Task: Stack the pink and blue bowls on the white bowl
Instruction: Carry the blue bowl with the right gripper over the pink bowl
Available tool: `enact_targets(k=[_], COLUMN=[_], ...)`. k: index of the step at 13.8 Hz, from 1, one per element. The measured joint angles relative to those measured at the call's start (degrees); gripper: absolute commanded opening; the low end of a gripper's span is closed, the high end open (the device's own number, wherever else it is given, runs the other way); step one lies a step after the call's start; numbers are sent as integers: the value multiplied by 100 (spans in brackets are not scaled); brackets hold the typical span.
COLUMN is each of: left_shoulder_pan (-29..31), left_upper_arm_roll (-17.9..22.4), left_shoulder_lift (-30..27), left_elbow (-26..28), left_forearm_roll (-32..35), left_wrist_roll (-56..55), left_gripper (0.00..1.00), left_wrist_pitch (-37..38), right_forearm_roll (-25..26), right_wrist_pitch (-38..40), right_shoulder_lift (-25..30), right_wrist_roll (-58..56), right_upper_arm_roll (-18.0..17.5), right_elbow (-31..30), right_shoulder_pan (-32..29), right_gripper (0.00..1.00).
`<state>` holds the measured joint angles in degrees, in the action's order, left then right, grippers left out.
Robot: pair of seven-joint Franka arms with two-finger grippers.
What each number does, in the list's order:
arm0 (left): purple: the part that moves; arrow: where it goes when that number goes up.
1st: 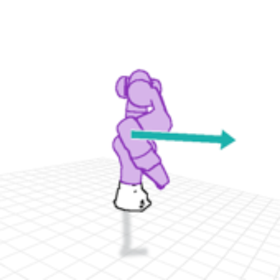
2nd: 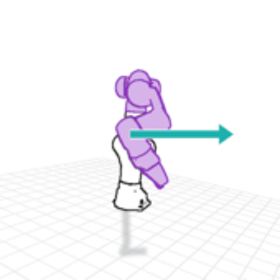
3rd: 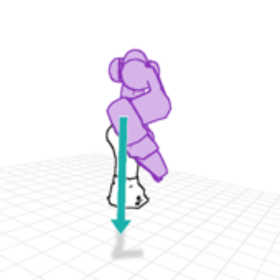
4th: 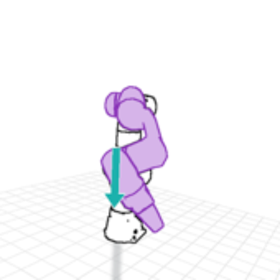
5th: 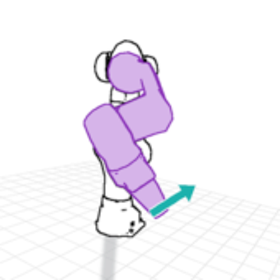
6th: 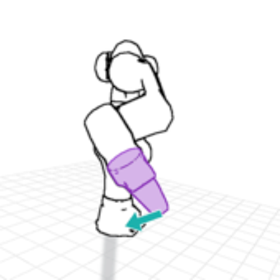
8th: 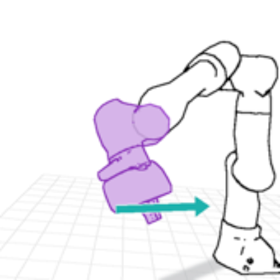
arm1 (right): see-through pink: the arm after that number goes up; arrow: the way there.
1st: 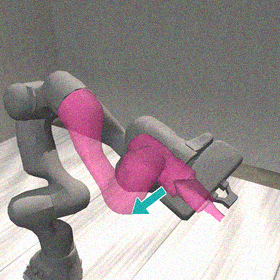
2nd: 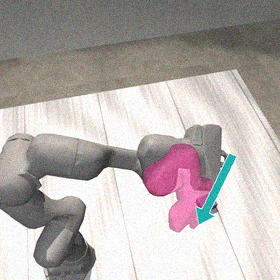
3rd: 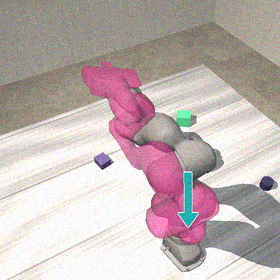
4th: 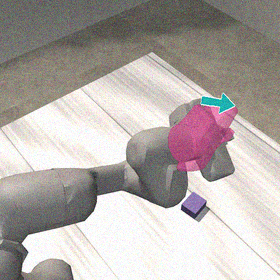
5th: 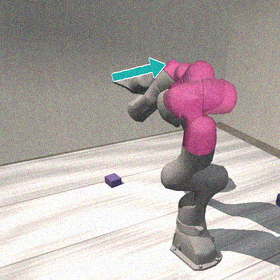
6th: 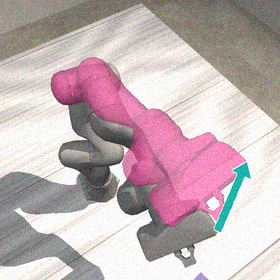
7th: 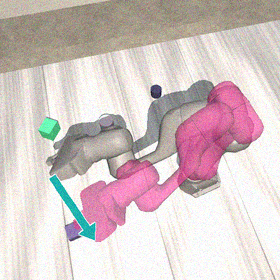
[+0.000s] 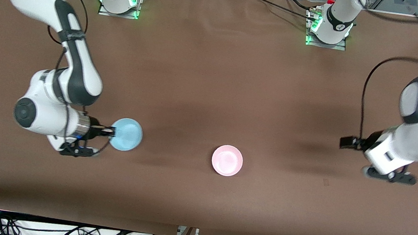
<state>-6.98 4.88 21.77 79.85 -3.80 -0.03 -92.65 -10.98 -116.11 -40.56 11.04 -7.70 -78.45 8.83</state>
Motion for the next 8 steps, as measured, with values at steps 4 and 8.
enact_targets(k=[4, 8], left_shoulder_pan=[103, 254], left_upper_arm_roll=[1, -2], left_shoulder_lift=[-917, -1188], left_elbow=[55, 259], left_forearm_roll=[152, 154], left_wrist_roll=[0, 0], left_gripper=[100, 100], left_wrist_pitch=[620, 875], right_forearm_roll=[-9, -2], right_wrist_pitch=[-679, -1817], right_shoulder_lift=[-213, -970], right_wrist_roll=[2666, 4341], right_upper_arm_roll=[-24, 83], right_elbow=[446, 1133], right_shoulder_pan=[1361, 2244], right_gripper=[0, 0])
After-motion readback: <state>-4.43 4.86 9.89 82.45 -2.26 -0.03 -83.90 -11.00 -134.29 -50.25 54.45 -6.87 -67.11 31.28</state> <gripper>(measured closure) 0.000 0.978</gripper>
